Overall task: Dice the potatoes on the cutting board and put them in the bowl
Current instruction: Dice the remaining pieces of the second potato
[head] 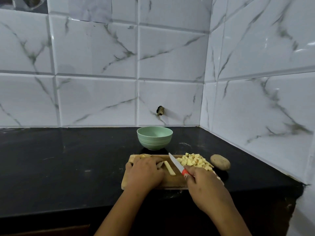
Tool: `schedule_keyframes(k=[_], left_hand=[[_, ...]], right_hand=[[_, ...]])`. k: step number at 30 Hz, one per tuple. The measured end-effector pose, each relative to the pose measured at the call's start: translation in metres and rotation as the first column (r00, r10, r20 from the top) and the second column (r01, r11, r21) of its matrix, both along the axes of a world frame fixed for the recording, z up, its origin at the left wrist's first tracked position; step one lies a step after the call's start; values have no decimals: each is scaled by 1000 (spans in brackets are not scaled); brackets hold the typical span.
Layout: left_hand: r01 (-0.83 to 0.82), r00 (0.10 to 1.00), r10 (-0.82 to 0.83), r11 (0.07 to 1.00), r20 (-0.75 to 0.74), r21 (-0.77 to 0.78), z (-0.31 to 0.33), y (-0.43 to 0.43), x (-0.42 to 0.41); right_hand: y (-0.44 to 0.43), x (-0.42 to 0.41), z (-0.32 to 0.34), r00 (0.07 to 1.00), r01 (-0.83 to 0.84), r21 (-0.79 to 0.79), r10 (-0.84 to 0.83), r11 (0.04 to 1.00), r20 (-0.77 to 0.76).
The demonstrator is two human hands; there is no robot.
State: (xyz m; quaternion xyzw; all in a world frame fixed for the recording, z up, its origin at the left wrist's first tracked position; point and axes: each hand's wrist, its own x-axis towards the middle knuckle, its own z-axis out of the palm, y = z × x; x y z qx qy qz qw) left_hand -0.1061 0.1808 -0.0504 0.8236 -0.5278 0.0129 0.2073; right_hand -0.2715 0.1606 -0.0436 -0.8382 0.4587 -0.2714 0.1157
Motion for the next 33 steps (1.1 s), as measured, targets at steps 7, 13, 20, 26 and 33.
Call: schedule_keyframes(k=[7,13,20,26,33], left_hand=[[156,981,-161,986,105,62,12,-25,17],[303,946,-309,950,97,70,12,-37,28],[402,908,-402,915,115,24,16,-23,28],[401,911,-395,915,116,-35,4,-2,30],[206,972,-225,953,-64,-224,-3,16,20]], right_hand=[[-11,3,-11,998,-38,27,36,999,54],[-15,2,-14,994,-48,49,43,998,103],[-17,1,-16,990,-69,77,59,995,127],[-13,-5,-19,989,-64,23,61,998,133],[0,-11,-13,993,-47,-50,52,998,107]])
